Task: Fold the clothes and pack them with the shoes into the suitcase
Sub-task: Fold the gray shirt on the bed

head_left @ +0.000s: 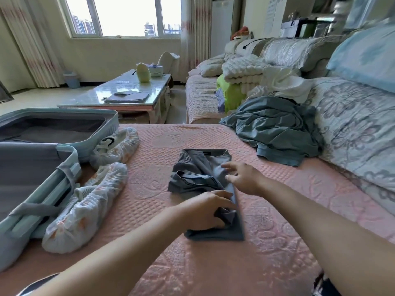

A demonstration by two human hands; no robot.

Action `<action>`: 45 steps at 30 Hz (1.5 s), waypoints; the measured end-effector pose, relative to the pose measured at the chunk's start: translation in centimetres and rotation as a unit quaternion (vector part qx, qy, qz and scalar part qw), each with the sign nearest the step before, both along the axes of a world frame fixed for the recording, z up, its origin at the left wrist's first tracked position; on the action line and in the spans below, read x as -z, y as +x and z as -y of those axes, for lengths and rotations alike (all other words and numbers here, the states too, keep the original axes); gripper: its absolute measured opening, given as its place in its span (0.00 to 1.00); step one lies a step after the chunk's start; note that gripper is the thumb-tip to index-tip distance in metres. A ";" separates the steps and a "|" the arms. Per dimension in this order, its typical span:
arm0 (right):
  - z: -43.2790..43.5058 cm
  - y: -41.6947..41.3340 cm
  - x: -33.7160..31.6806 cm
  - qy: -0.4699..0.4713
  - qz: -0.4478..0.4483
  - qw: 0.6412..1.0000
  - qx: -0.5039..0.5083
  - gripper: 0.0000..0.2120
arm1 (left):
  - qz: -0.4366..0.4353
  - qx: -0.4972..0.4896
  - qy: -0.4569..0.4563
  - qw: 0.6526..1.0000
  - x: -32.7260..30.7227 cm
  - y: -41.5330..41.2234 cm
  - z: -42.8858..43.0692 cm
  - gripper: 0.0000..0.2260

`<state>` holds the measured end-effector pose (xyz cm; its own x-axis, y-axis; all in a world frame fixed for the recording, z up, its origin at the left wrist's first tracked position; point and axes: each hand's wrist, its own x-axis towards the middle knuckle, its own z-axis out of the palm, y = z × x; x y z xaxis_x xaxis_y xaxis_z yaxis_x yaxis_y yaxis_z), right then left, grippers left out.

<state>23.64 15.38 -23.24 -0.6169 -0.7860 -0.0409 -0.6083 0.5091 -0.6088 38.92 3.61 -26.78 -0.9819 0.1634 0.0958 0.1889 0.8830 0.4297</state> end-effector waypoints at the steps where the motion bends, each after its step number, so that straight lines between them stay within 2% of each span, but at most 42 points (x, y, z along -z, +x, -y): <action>1: 0.1 0.2 0.3 0.016 0.000 1.000 -0.013 0.21 | -0.005 -0.008 0.018 1.000 -0.1 -0.2 0.1 0.23; 3: 0.4 0.7 0.7 0.039 -0.009 0.999 -0.033 0.23 | -0.042 -0.072 0.081 0.993 -0.9 -0.3 1.3 0.22; 5: 1.0 1.3 0.7 0.072 -0.049 0.995 -0.050 0.28 | -0.099 -0.164 0.086 0.978 -1.8 -0.3 3.9 0.20; 7: 1.7 1.9 0.8 0.116 -0.127 0.983 -0.058 0.32 | -0.109 -0.233 0.008 0.966 -2.2 0.2 6.6 0.19; 8: 2.1 2.2 1.0 0.125 -0.163 0.977 -0.059 0.34 | -0.078 -0.247 -0.053 0.964 -2.2 0.5 7.6 0.19; 10: 3.1 2.8 1.2 0.113 -0.205 0.970 -0.060 0.39 | 0.003 -0.236 -0.148 0.960 -1.9 0.8 8.9 0.27; 12: 4.1 3.3 1.6 0.107 -0.241 0.962 -0.071 0.42 | 0.038 -0.220 -0.220 0.950 -1.5 0.4 9.5 0.34; 14: 5.0 3.7 2.0 0.107 -0.282 0.950 -0.084 0.39 | 0.045 -0.237 -0.263 0.934 -1.5 -0.5 9.7 0.31; 16: 5.4 3.7 2.2 0.076 -0.297 0.948 -0.079 0.27 | 0.046 -0.285 -0.236 0.928 -2.2 -1.6 9.8 0.20; 18: 5.4 3.3 1.8 0.033 -0.281 0.958 -0.038 0.16 | 0.011 -0.315 -0.163 0.935 -2.9 -2.7 9.9 0.13; 20: 5.3 2.6 0.9 0.012 -0.223 0.974 0.028 0.12 | -0.120 -0.273 -0.100 0.949 -3.8 -3.9 9.8 0.13; 22: 4.9 1.2 -0.4 0.007 -0.139 0.984 0.107 0.11 | -0.265 -0.183 -0.015 0.946 -4.3 -5.6 9.2 0.18; 23: 4.4 0.4 -0.8 0.022 -0.101 0.984 0.143 0.11 | -0.298 -0.149 0.009 0.943 -4.6 -6.5 8.4 0.22; 25: 3.2 -0.9 -1.2 0.094 -0.045 0.978 0.182 0.14 | -0.309 -0.133 -0.011 0.942 -4.1 -7.9 7.2 0.30; 27: 1.9 -1.6 -0.9 0.188 -0.019 0.966 0.174 0.18 | -0.270 -0.141 -0.040 0.952 -3.2 -8.4 6.7 0.34; 28: 1.3 -1.6 -0.7 0.231 -0.030 0.958 0.165 0.21 | -0.221 -0.152 -0.037 0.963 -2.6 -8.2 6.8 0.33; 30: 0.5 -1.6 -0.1 0.282 -0.088 0.941 0.163 0.28 | -0.069 -0.191 -0.042 0.978 -1.2 -7.0 7.0 0.29; 32: 0.4 -1.4 -0.1 0.269 -0.120 0.943 0.158 0.32 | 0.074 -0.209 -0.111 0.969 0.2 -5.5 7.1 0.28; 33: 0.6 -1.1 -0.2 0.242 -0.124 0.953 0.133 0.31 | 0.123 -0.207 -0.135 0.961 0.9 -4.7 7.0 0.29; 35: 0.8 -0.2 -0.3 0.190 -0.120 0.973 0.049 0.23 | 0.181 -0.210 -0.122 0.953 1.8 -3.5 6.9 0.32; 38: 0.6 1.9 -0.7 0.178 -0.108 0.975 -0.080 0.10 | 0.178 -0.221 -0.094 0.954 1.5 -2.0 6.1 0.35; 39: 0.5 2.5 -0.9 0.185 -0.104 0.970 -0.114 0.09 | 0.167 -0.213 -0.097 0.958 1.1 -1.3 5.7 0.37; 41: 0.0 3.3 -1.2 0.224 -0.099 0.955 -0.167 0.15 | 0.131 -0.176 -0.112 0.969 0.3 -0.1 4.6 0.39; 43: -0.5 3.8 -1.3 0.283 -0.131 0.930 -0.195 0.23 | 0.094 -0.134 -0.129 0.978 -0.1 1.2 4.0 0.38; 45: -0.7 4.3 -1.0 0.303 -0.195 0.908 -0.213 0.22 | 0.088 -0.105 -0.141 0.980 -0.3 2.2 3.6 0.35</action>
